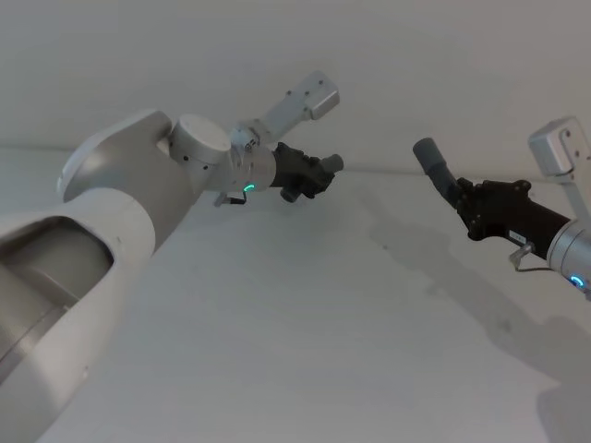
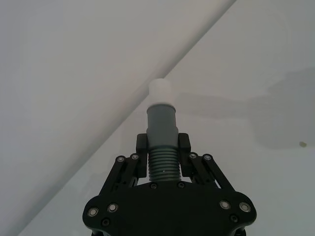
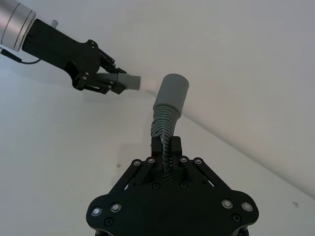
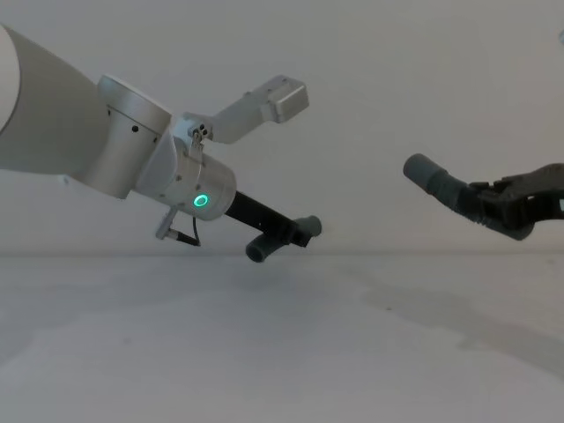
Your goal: Use both hands to pick up one end of the pipe from the table, align the ends, and insert them.
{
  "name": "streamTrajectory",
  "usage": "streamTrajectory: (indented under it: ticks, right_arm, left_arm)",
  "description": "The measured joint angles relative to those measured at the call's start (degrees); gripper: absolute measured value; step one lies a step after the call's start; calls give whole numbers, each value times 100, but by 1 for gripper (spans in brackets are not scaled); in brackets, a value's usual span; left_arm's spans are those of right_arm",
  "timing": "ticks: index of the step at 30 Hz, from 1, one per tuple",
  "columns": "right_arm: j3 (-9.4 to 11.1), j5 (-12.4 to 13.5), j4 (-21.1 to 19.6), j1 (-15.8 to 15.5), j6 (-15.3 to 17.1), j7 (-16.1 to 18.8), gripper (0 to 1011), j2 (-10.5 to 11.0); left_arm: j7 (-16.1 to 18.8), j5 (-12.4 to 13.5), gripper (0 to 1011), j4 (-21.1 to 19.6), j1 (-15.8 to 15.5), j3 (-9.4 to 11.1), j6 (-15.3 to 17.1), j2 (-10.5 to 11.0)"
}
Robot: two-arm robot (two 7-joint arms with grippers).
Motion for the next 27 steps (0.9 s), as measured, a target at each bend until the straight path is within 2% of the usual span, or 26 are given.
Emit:
streamTrajectory:
  ticks: [8,27]
  right_arm:
    - [24,0,-65,-74,-9,-63,83,-19]
    - [359,35,-936,-1083,-233,-908,83,-279]
  left_arm:
    - [0,0,347,5,-3,0,0,0]
    - [1,-1,347,7,-4,0,0,0]
